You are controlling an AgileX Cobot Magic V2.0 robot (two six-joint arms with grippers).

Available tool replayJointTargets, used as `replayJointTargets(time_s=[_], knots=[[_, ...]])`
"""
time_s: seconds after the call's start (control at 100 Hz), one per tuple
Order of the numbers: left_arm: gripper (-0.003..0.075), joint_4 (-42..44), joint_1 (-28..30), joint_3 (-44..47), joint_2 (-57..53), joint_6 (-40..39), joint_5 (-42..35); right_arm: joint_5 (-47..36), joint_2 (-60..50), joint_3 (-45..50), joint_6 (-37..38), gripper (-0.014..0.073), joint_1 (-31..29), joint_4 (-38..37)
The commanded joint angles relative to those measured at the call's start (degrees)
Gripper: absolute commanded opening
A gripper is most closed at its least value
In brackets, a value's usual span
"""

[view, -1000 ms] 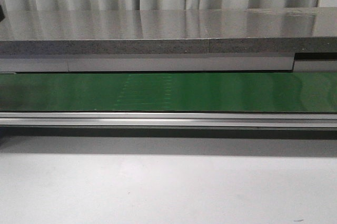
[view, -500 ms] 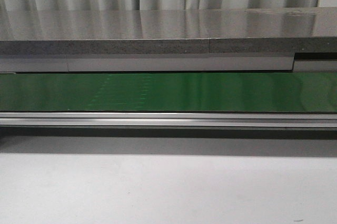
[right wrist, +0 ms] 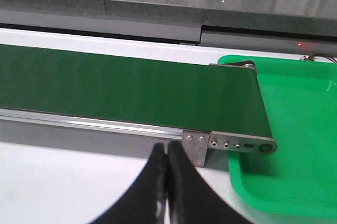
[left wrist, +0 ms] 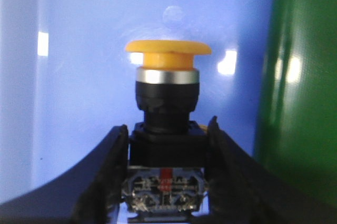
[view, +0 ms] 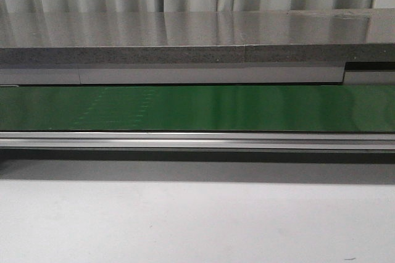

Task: Move button from right to left
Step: 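Lift the button with the left gripper and carry it over the blue tray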

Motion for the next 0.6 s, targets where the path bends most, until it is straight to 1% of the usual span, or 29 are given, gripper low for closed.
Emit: replayJointTargets(time_s=[0.0,0.24,0.29,0.34,0.36,0.39,0.41,0.46,0.47,0.5,0.53,0.59], knots=[[0.0107,-1.3,0.6,-1.6,-0.8,0.0,-2.5,-4.7,0.7,-1.5,-0.1,-0.0068,0.0,-0.5],[0.0109,-1.7,2.2,-1.6,2.5,0.0,-2.6,-4.7,0.7,-1.5,-0.1,-0.0068,0.0,-0.5],[0.013,-1.7,2.3,-1.6,2.7,0.0,-2.7,-4.7,0.7,-1.5,-0.1,-0.0068,0.0,-0.5],[0.0184,-1.7,2.5,-1.6,2.7,0.0,-2.7,-4.7,0.7,-1.5,-0.1,-0.0068,0.0,-0.5],[0.0217,-1.7,2.5,-1.6,2.7,0.0,-2.7,-4.7,0.7,-1.5,-0.1,-0.0068,0.0,-0.5],[0.0282,-1.7,2.7,-1.6,2.7,0.0,-2.7,-4.7,0.7,-1.5,-0.1,-0.0068,0.0,-0.5],[0.0311,-1.7,2.6,-1.6,2.7,0.0,-2.7,-4.7,0.7,-1.5,-0.1,-0.0068,0.0,-0.5],[0.0424,-1.7,2.7,-1.6,2.7,0.0,-2.7,-4.7,0.7,-1.5,-0.1,-0.0068,0.0,-0.5],[0.0424,-1.7,2.7,-1.6,2.7,0.0,-2.7,-4.7,0.7,-1.5,-0.1,-0.0068,0.0,-0.5],[0.0482,-1.7,2.7,-1.6,2.7,0.0,-2.7,-4.7,0.7,-1.5,-0.1,-0.0068,0.0,-0.5],[0.0522,-1.7,2.7,-1.6,2.7,0.0,-2.7,-4.7,0.7,-1.5,-0.1,-0.0068,0.0,-0.5],[0.054,-1.3,2.7,-1.6,2.7,0.0,-2.7,-4.7,0.7,-1.5,-0.1,-0.0068,0.0,-0.5]])
